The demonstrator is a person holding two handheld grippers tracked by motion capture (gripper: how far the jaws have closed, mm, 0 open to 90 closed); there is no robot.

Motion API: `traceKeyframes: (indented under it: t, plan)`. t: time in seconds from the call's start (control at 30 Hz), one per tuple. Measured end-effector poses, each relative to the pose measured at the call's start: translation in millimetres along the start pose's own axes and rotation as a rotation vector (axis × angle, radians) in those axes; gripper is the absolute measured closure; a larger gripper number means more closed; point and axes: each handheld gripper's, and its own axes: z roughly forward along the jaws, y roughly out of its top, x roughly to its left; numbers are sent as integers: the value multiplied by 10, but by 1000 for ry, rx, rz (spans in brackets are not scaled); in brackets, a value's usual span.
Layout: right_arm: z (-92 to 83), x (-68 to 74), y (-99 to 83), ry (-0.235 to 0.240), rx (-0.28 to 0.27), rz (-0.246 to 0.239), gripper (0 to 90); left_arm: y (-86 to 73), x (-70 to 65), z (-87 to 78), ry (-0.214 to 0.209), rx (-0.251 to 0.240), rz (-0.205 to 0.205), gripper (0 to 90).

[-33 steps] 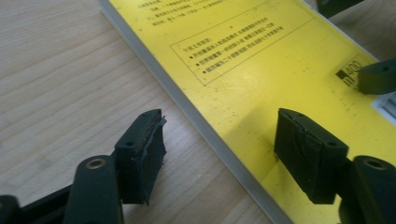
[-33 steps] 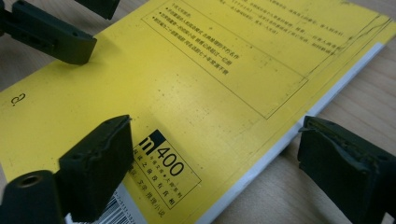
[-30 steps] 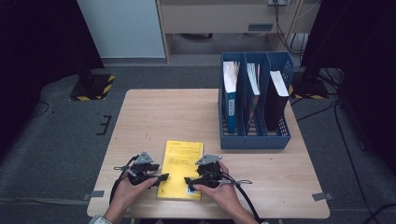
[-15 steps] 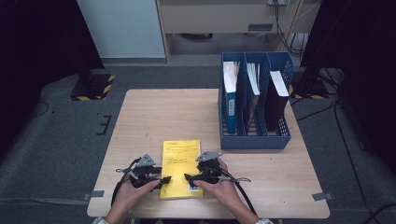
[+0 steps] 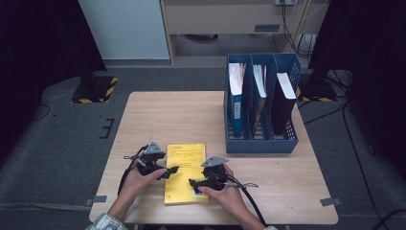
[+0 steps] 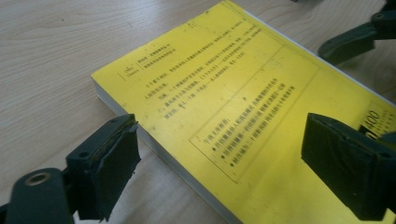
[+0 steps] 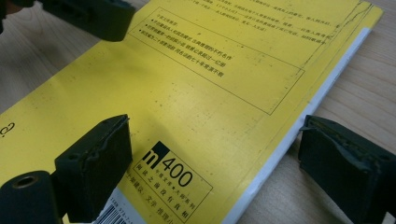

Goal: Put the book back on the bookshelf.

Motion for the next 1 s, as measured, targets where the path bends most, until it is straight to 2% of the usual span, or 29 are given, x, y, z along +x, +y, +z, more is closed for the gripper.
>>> traceKeyframes:
  t: [0.13, 0.23, 0.37, 0.47, 0.57, 0.67, 0.77, 0.8, 1.0]
  plan:
    - [-14, 24, -21, -6, -1, 1, 100, 61, 124, 89, 7, 21, 12, 92]
    - [-26, 41, -25, -9, 6, -6, 100, 100, 232, 145, 3, 12, -2, 105]
    - [-47, 86, -44, -17, 12, 5, 100, 122, 329, 229, -8, 34, -20, 126]
    - [-54, 107, -58, -18, 8, 4, 100, 157, 356, 281, -18, 54, -21, 122]
    - [-57, 131, -63, -11, 13, -2, 99, 174, 401, 312, -37, 48, -40, 126]
    - [-57, 165, -71, -9, 14, -5, 98, 184, 422, 316, -47, 49, -33, 142]
    - [-56, 195, -77, -11, 16, -4, 91, 198, 434, 312, -47, 50, -43, 166]
    - [-55, 200, -79, -9, 15, -3, 88, 204, 441, 304, -47, 44, -60, 180]
    - [-47, 204, -95, -10, 3, -2, 80, 244, 402, 218, -52, 14, -54, 212]
